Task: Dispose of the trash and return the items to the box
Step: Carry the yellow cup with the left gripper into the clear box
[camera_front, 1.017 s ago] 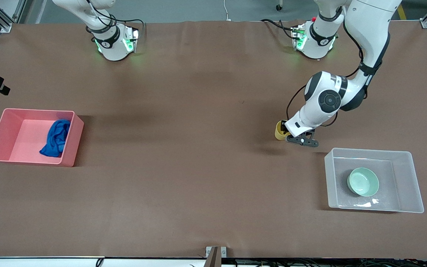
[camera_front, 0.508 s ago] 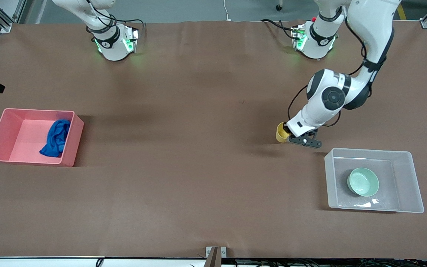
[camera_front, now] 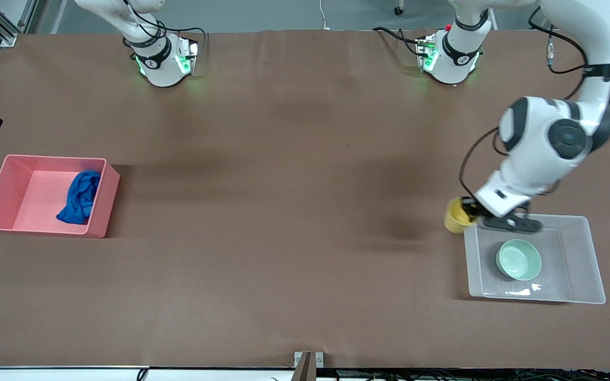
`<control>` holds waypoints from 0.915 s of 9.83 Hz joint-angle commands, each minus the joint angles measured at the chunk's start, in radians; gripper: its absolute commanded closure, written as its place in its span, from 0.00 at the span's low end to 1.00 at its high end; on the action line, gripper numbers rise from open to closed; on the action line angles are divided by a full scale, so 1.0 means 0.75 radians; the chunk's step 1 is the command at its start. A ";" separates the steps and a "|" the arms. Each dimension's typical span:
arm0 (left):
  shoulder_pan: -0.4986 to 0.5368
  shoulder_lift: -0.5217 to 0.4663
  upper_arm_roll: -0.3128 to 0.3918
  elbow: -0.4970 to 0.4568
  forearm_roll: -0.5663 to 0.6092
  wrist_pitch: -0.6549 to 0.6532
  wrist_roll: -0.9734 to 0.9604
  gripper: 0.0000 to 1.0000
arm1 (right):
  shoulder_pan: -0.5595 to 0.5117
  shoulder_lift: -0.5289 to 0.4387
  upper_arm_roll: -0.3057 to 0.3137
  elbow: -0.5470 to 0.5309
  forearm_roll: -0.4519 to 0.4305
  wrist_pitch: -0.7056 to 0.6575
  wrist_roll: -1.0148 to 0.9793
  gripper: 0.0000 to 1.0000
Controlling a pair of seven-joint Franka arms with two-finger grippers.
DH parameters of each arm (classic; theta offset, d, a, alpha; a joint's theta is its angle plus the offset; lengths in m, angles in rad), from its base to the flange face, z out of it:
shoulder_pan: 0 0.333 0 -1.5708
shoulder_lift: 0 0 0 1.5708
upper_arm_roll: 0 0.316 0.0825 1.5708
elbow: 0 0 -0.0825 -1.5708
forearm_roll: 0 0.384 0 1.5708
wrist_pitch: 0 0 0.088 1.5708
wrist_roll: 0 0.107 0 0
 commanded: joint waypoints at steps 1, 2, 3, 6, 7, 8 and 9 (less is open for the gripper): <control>-0.001 0.229 0.103 0.234 -0.118 -0.029 0.146 1.00 | -0.012 0.006 0.006 0.020 -0.008 -0.034 -0.015 0.00; 0.003 0.321 0.162 0.328 -0.177 -0.049 0.225 1.00 | -0.012 0.006 0.006 0.020 -0.010 -0.034 -0.015 0.00; 0.005 0.379 0.209 0.402 -0.192 -0.060 0.309 1.00 | -0.014 0.006 0.006 0.020 -0.010 -0.034 -0.015 0.00; 0.029 0.532 0.338 0.513 -0.278 -0.105 0.502 0.99 | -0.014 0.006 0.006 0.020 -0.008 -0.034 -0.015 0.00; 0.038 0.533 0.345 0.497 -0.300 -0.107 0.571 0.99 | -0.014 0.006 0.006 0.018 -0.008 -0.034 -0.015 0.00; 0.052 0.537 0.347 0.475 -0.298 -0.109 0.594 0.98 | -0.014 0.006 0.004 0.020 -0.010 -0.040 -0.015 0.00; 0.056 0.567 0.347 0.473 -0.303 -0.109 0.609 0.95 | -0.014 0.006 0.003 0.022 -0.012 -0.061 -0.013 0.00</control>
